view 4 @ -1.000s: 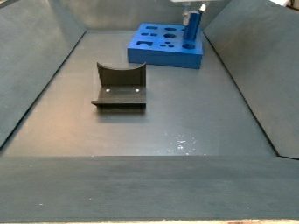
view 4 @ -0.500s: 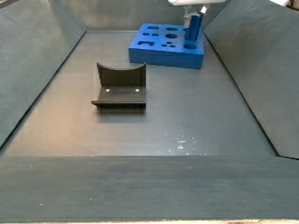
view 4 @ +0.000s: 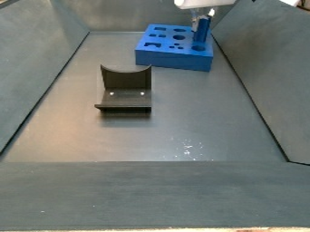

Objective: Pick up the star object. Move up. Place the star object on the fixture. Regrasp the star object. Move to above the board. Insert the star object.
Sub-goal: Insert the star object.

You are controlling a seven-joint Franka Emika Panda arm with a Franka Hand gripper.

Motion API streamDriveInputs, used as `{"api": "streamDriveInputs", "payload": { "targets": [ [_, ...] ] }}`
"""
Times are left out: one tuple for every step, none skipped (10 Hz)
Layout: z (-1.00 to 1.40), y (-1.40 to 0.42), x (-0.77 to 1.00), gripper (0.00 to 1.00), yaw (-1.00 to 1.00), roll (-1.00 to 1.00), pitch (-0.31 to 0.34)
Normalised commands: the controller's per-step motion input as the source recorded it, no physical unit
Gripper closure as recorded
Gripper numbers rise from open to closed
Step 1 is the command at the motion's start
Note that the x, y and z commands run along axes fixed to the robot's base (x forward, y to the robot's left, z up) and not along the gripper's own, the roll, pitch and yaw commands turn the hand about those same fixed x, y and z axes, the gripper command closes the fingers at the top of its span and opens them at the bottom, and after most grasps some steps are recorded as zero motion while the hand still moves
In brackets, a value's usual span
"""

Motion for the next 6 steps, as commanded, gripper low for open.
{"api": "streamDriveInputs", "payload": {
  "targets": [
    [-1.0,0.0,0.0,1.0,0.0,0.01,-0.009],
    [-1.0,0.0,0.0,1.0,0.0,0.01,0.0],
    [-1.0,0.0,0.0,1.0,0.0,0.01,0.0],
    [-1.0,0.0,0.0,1.0,0.0,0.01,0.0],
    [-1.0,0.0,0.01,1.0,0.0,0.01,0.0],
    [-1.0,0.0,0.03,1.0,0.0,0.01,0.0]
  ]
}}
